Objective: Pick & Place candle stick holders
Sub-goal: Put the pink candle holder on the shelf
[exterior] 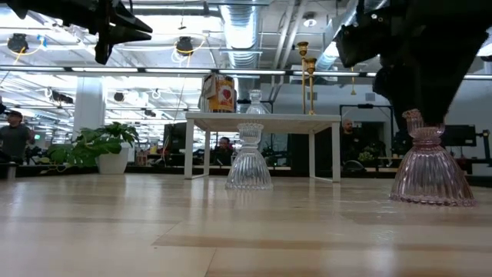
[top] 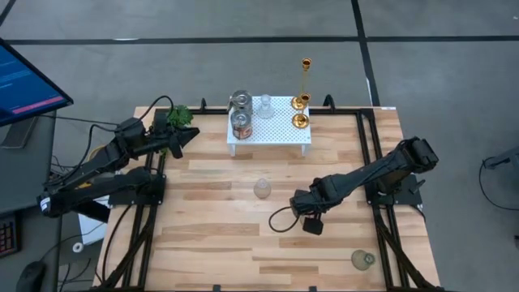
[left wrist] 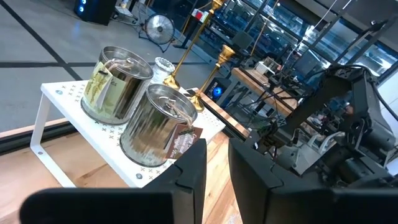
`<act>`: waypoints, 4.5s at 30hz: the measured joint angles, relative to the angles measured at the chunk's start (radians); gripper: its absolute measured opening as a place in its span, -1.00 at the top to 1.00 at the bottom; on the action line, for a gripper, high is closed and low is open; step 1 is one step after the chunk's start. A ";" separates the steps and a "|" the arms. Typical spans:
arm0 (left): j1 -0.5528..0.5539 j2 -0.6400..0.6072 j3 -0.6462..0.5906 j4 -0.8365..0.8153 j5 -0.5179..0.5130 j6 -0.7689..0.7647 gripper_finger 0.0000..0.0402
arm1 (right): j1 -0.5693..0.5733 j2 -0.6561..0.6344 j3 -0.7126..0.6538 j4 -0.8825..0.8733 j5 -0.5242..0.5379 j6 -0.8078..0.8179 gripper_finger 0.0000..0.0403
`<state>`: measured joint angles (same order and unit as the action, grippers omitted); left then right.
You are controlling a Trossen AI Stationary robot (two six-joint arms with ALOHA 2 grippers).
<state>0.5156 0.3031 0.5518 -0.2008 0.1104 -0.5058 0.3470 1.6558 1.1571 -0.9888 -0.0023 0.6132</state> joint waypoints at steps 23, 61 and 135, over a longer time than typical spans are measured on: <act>0.000 0.000 0.000 0.000 0.000 0.002 0.67 | -0.010 0.000 -0.021 0.027 -0.035 -0.064 0.23; 0.000 0.000 0.000 0.000 0.000 0.000 0.67 | -0.594 0.020 0.652 -0.199 0.139 -0.393 0.23; 0.000 0.000 0.000 0.002 -0.001 -0.016 0.67 | -0.636 0.408 1.071 -0.425 0.296 -0.852 0.12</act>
<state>0.5156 0.3031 0.5518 -0.1993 0.1097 -0.5217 -0.2893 2.0636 2.2280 -1.4136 0.2937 -0.2390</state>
